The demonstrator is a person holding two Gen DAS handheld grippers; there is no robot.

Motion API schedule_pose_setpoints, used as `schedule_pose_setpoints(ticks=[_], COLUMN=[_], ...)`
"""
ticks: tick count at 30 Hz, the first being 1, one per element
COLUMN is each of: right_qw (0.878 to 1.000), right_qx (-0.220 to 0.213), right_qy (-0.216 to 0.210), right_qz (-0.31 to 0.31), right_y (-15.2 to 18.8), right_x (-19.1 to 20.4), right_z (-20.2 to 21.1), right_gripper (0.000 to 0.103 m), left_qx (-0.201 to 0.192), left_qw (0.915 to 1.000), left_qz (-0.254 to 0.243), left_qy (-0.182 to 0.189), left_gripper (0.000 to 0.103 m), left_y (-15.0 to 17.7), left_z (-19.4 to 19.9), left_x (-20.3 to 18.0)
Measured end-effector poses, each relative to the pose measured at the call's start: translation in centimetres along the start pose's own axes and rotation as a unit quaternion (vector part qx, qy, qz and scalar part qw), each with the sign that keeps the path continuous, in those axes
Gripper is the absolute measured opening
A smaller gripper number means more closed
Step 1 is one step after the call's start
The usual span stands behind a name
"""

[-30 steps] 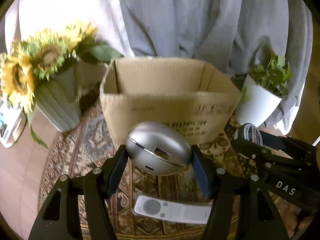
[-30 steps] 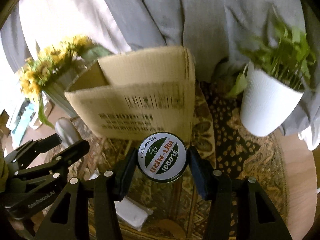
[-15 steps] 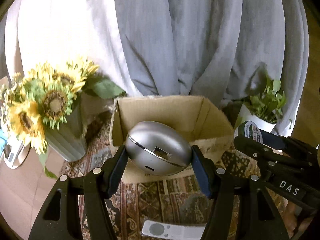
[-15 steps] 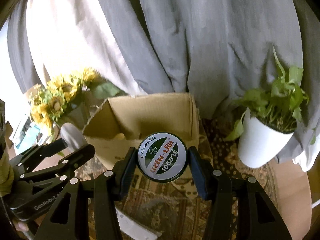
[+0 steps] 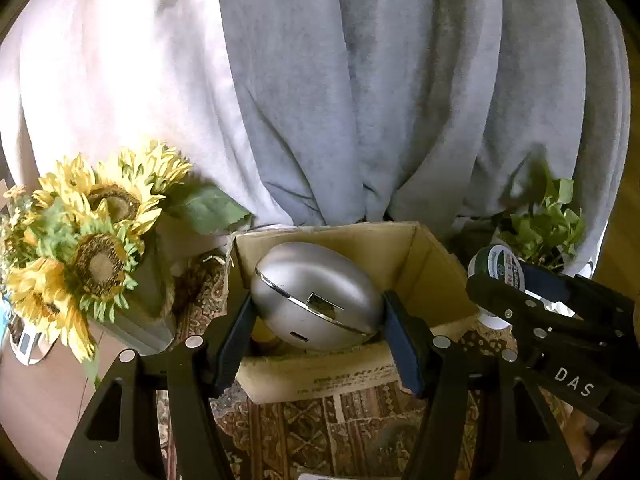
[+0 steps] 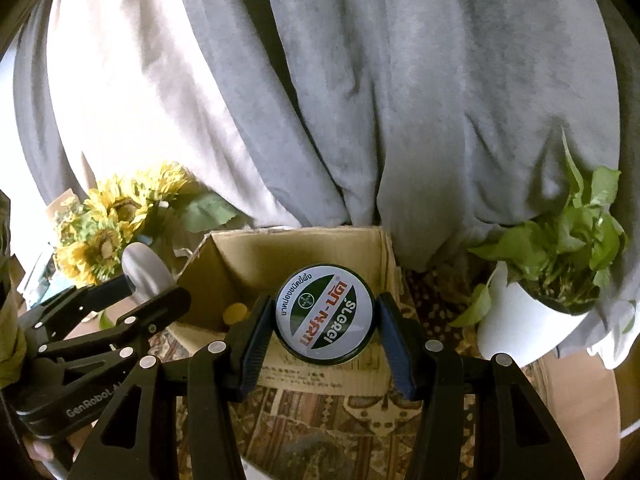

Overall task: Organize rigid objects
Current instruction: 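Lower the egg and tin into the box and open both tools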

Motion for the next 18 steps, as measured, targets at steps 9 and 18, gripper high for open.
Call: schedule_pose_setpoints(ticks=[9, 18], right_qw=[1.000, 0.998], right_qx=[0.013, 0.059], right_qy=[-0.003, -0.001], right_qz=[0.004, -0.001], right_y=[-1.1, -0.6], right_x=[-0.1, -0.7], right_z=[-2.8, -6.7], right_gripper=[0.053, 0.053], left_qx=[0.030, 0.084], left_qw=[0.9995, 0.9964], left_qz=[0.008, 0.011], left_qy=[0.009, 0.008], left_gripper=[0.063, 0.063], left_y=[-0.5, 0.4], left_z=[-2.8, -6.5], left_x=[0.8, 1.5])
Point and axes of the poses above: each gripper's, at about its wrist camera, not at the fingertips, and z roughly against the way its jaws point, x to its left, y to its underside, the point moved 8 cm from there along -z, roughly the way its jaws point, and after that the axes turned 4 degrees about -x, right-handed, at the moved point
